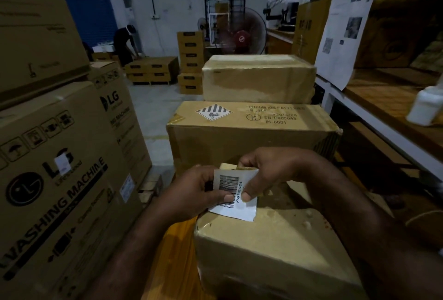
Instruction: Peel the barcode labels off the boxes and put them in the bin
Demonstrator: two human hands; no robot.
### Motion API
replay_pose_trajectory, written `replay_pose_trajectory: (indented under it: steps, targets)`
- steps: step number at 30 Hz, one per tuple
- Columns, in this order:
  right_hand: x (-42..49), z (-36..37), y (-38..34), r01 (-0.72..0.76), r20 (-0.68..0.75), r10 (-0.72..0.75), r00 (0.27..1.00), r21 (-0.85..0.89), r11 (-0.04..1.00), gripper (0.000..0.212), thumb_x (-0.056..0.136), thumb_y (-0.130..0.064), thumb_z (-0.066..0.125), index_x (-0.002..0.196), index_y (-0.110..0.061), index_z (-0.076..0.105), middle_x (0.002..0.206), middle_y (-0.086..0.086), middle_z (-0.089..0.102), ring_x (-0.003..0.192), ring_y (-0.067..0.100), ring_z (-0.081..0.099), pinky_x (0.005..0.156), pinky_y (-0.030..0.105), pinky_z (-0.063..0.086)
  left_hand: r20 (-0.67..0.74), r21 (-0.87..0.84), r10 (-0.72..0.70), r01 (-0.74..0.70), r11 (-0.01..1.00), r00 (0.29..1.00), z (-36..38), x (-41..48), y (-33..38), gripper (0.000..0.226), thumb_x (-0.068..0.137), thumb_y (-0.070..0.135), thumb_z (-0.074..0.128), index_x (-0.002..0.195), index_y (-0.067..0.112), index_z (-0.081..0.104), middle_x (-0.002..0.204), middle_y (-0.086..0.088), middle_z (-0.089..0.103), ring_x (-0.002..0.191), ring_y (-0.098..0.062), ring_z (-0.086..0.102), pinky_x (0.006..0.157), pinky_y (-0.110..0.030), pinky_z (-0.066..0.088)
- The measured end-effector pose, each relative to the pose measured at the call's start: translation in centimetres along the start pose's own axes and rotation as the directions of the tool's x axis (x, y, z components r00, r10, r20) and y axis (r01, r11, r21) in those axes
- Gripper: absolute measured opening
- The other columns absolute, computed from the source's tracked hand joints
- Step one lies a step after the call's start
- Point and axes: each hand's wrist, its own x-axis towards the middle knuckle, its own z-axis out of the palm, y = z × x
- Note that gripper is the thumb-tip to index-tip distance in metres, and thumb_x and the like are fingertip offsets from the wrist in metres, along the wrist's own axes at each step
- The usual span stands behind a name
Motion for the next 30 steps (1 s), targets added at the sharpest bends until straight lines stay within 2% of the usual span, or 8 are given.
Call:
replay_pose_trajectory:
  steps: [4, 12, 16, 20, 23, 26, 28, 30]
  targets:
    - [0.0, 0.3, -0.4, -0.018, 0.015, 0.019, 1.0, -0.057, 0.998, 0.036, 0.075, -0.022, 0.084, 0.107, -0.017, 0.069, 0.108, 0.005, 0.072, 0.102, 0.03, 0.068, 0.085, 0.041, 0.057, -0.111, 0.054, 0.107, -0.101, 0.993, 0.988, 0.5, -0.2, -0.9, 0.024, 0.078, 0.026, 0.08, 0.083, 0.043, 0.063, 0.085, 0.013, 0.059, 0.091, -0.009, 0.056, 0.074, -0.023, 0.048]
    - [-0.6, 0.2, 0.0, 0.063, 0.067, -0.069, 0.995, 0.095, 0.993, 0.027, 0.077, -0.01, 0.082, 0.101, -0.014, 0.071, 0.104, 0.01, 0.075, 0.088, 0.026, 0.069, 0.083, 0.044, 0.055, -0.068, -0.142, -0.042, 0.032, 0.989, 0.997, 0.6, -1.1, -1.3, 0.055, 0.067, 0.046, 0.08, 0.118, 0.037, 0.062, 0.113, 0.015, 0.069, 0.102, -0.005, 0.066, 0.089, -0.035, 0.058]
    - [-0.6, 0.5, 0.2, 0.128, 0.076, -0.144, 0.987, 0.182, 0.975, 0.043, 0.07, -0.016, 0.083, 0.107, -0.001, 0.069, 0.109, 0.023, 0.071, 0.091, 0.036, 0.065, 0.09, 0.056, 0.051, -0.039, -0.211, -0.016, 0.007, 0.978, 0.999, 0.7, -1.3, -1.0, 0.031, 0.073, 0.04, 0.078, 0.103, 0.03, 0.077, 0.115, 0.013, 0.068, 0.108, -0.011, 0.066, 0.093, -0.041, 0.057]
    - [-1.2, -0.4, 0.7, 0.204, 0.087, -0.239, 0.967, 0.3, 0.932, 0.057, 0.071, -0.022, 0.08, 0.118, 0.004, 0.063, 0.116, 0.026, 0.067, 0.104, 0.046, 0.064, 0.093, 0.059, 0.048, -0.11, -0.303, 0.006, -0.04, 0.952, 0.994, 1.0, -1.8, -0.8, 0.034, 0.076, 0.045, 0.078, 0.107, 0.032, 0.075, 0.115, 0.004, 0.072, 0.108, -0.016, 0.068, 0.09, -0.04, 0.057]
    - [-1.0, -1.0, 1.7, 0.299, -0.017, -0.349, 0.937, 0.556, 0.775, 0.064, 0.081, -0.035, 0.073, 0.118, 0.013, 0.055, 0.103, 0.029, 0.062, 0.089, 0.036, 0.064, 0.078, 0.042, 0.054, -0.24, -0.529, -0.029, -0.105, 0.842, 0.97, 1.7, -2.3, 0.9, 0.024, 0.085, 0.021, 0.066, 0.108, 0.017, 0.07, 0.105, 0.001, 0.076, 0.1, -0.016, 0.072, 0.078, -0.031, 0.06]
    - [-1.0, -1.0, 1.9, 0.314, -0.154, -0.318, 0.935, 0.774, 0.549, 0.044, 0.083, -0.039, 0.067, 0.095, 0.003, 0.065, 0.079, 0.02, 0.065, 0.067, 0.026, 0.063, 0.062, 0.032, 0.056, -0.492, -0.584, -0.11, -0.233, 0.778, 0.864, 2.4, -1.9, 2.2, 0.023, 0.092, 0.02, 0.062, 0.114, 0.019, 0.068, 0.107, 0.001, 0.076, 0.102, -0.017, 0.071, 0.084, -0.041, 0.059]
    - [-0.9, -0.5, 1.5, 0.322, -0.282, -0.194, 0.939, 0.536, 0.78, 0.026, 0.084, -0.027, 0.072, 0.091, -0.002, 0.066, 0.074, 0.012, 0.066, 0.064, 0.02, 0.061, 0.06, 0.029, 0.055, -0.594, -0.614, -0.2, -0.278, 0.739, 0.779, 3.0, -1.5, 3.0, 0.023, 0.094, 0.022, 0.06, 0.116, 0.021, 0.067, 0.107, 0.001, 0.076, 0.102, -0.017, 0.071, 0.088, -0.045, 0.057]
    - [0.2, 0.7, 1.5, 0.151, -0.336, -0.105, 0.936, 0.115, 0.982, 0.034, 0.077, -0.032, 0.081, 0.101, -0.013, 0.068, 0.091, 0.005, 0.07, 0.079, 0.016, 0.066, 0.072, 0.033, 0.059, -0.649, -0.616, -0.255, -0.299, 0.729, 0.716, 3.9, -1.2, 3.4, 0.025, 0.095, 0.023, 0.06, 0.119, 0.022, 0.066, 0.106, 0.002, 0.075, 0.101, -0.014, 0.071, 0.088, -0.044, 0.058]
